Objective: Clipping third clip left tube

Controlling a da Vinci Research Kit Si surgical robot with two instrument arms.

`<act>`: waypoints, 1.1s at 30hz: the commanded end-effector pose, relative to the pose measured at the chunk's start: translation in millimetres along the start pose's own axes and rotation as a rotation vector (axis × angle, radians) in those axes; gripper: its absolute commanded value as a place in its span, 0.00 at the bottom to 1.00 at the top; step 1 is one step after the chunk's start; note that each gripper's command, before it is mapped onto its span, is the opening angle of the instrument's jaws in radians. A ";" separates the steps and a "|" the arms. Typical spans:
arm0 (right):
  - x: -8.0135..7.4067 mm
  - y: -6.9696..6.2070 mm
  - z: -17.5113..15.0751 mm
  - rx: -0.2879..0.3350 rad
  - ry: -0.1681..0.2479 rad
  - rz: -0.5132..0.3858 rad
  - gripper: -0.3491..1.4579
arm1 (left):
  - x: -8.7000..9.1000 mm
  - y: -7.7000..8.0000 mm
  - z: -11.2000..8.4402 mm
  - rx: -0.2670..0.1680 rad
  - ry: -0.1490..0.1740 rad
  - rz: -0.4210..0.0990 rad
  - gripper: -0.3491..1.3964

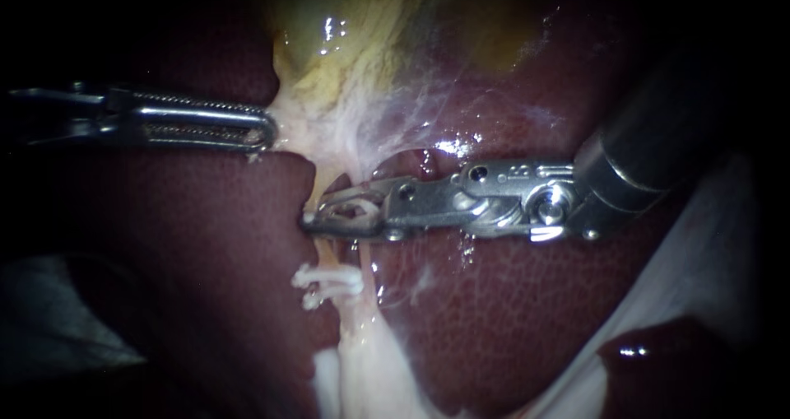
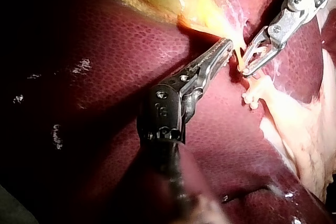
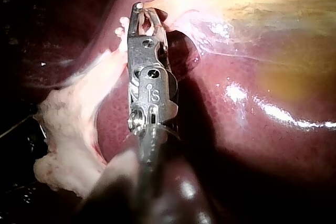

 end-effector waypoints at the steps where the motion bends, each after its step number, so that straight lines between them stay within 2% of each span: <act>1: 0.0 0.0 0.0 0.001 0.000 0.000 0.15 | 0.0 0.0 0.0 -0.001 0.000 0.000 0.00; 8: 0.0 0.0 -0.1 -0.002 0.024 -0.002 0.40 | -0.1 0.0 -0.2 -0.001 0.000 0.000 0.00; 10: 0.0 0.0 -0.1 0.007 0.037 0.009 0.43 | -0.1 0.0 -0.2 -0.001 0.000 0.000 0.00; 25: -0.5 -0.1 -0.7 0.114 0.047 0.082 0.47 | -0.1 0.0 -0.4 -0.002 -0.001 0.001 0.00; 29: -1.2 0.4 -0.6 0.158 0.044 0.110 0.47 | -0.1 0.0 -0.4 -0.002 -0.001 0.001 0.00; 33: -2.7 1.6 -0.4 0.183 0.040 0.133 0.47 | -0.1 0.0 -0.4 -0.002 -0.001 0.001 0.00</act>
